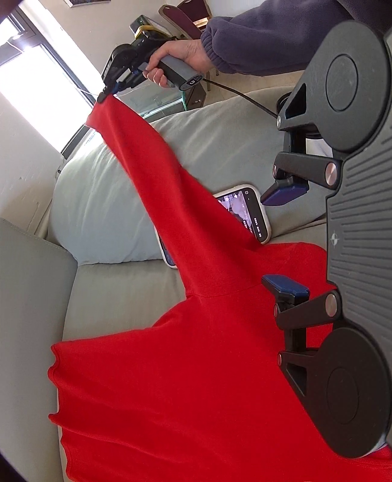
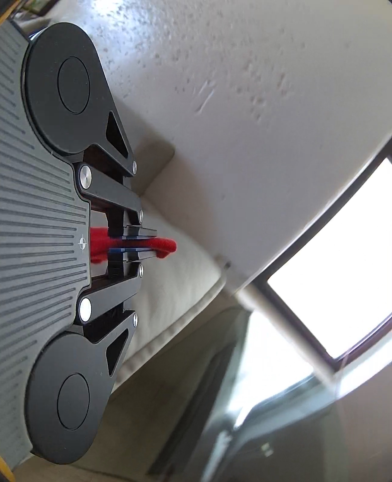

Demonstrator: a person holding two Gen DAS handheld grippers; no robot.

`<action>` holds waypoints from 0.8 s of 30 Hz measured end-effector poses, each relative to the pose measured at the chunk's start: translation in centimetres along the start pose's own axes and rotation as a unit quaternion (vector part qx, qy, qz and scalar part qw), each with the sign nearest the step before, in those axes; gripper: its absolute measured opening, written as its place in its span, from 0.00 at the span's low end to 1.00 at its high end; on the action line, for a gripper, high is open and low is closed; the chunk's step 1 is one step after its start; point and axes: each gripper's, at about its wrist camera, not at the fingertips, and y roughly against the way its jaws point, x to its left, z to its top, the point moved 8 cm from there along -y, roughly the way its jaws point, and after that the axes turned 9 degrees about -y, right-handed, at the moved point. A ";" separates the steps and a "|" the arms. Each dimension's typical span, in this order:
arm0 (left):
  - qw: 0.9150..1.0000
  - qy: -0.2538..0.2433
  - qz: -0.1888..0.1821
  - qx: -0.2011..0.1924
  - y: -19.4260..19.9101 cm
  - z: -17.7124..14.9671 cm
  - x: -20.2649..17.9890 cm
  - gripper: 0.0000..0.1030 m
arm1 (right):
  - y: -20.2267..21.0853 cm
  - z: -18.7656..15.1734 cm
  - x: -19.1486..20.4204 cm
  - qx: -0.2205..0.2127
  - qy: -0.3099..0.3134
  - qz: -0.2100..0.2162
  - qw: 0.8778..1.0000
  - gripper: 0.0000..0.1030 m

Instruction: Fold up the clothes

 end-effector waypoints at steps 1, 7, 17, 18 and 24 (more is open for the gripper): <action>1.000 0.001 -0.001 0.003 -0.3 0.0 0.0 0.49 | 0.5 0.4 0.5 -0.017 0.011 0.007 1.000 0.04; 1.000 -0.003 -0.001 0.012 -0.3 -0.3 -0.2 0.49 | -2.1 -1.3 -9.3 0.077 -0.134 -0.169 0.973 0.39; 0.985 -0.160 0.052 0.022 5.1 -2.2 0.4 0.48 | 7.6 -1.4 -4.4 0.055 -0.117 -0.117 0.985 0.62; 0.981 -0.183 0.058 0.025 5.1 -2.9 0.3 0.47 | 8.0 -1.7 -3.9 0.061 -0.104 -0.113 0.986 0.64; 0.945 -0.323 0.053 0.015 0.4 -7.3 -2.7 0.32 | 7.1 -6.2 -3.8 0.143 -0.064 -0.109 0.982 0.52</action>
